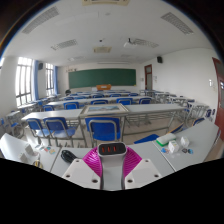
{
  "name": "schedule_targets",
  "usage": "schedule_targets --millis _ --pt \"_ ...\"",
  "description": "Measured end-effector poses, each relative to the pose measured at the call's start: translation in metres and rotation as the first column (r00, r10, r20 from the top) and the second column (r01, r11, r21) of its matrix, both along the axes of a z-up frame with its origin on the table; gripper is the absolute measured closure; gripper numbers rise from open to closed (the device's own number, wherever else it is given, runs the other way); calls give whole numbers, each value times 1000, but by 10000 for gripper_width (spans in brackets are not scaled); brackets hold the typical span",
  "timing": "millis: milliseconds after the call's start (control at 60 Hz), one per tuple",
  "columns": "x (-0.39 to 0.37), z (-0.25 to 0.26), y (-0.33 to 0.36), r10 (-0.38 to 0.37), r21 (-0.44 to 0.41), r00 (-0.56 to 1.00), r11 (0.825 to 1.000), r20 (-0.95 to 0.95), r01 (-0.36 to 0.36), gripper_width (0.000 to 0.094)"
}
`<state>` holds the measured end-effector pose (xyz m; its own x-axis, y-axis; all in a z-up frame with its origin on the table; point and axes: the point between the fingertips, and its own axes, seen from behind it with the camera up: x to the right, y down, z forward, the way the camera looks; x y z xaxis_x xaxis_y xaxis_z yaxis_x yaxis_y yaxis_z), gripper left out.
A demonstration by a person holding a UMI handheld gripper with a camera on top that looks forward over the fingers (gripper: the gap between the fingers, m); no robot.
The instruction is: Unplug charger
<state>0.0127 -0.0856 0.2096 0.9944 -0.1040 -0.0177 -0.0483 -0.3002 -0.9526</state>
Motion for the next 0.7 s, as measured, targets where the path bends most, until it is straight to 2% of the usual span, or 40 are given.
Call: schedule_targets --millis 50,117,233,383,417,517,550,700 --pt "19 -50 -7 -12 -98 1000 995 1 12 706" --pt "35 -111 -17 -10 -230 1000 973 -2 9 675" --pt "51 -181 -30 -10 -359 1000 933 -27 -1 599" --pt "58 -199 -25 8 -375 999 927 -32 -19 492" --pt "59 -198 -25 10 -364 1000 931 -23 -18 422" --pt "61 -184 -24 26 -345 1000 938 5 -23 135" --pt "63 -179 -26 27 -338 1000 941 15 -20 72" --pt "55 -142 -51 24 -289 998 957 53 -8 84"
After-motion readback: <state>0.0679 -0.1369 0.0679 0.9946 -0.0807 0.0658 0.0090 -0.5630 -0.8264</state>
